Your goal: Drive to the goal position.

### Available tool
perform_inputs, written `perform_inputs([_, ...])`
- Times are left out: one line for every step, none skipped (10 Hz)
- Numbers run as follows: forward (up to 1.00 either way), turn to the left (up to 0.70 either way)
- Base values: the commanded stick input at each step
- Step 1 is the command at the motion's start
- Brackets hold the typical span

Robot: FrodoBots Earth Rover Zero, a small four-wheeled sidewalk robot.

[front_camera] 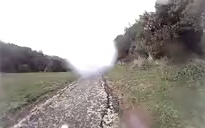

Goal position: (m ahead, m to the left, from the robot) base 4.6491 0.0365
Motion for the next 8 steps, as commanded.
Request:
perform_inputs([0.7,0.0])
perform_inputs([0.7,0.0])
perform_inputs([0.7,0.0])
perform_inputs([0.7,0.0])
perform_inputs([0.7,0.0])
perform_inputs([0.7,0.0])
perform_inputs([0.7,0.0])
perform_inputs([0.7,0.0])
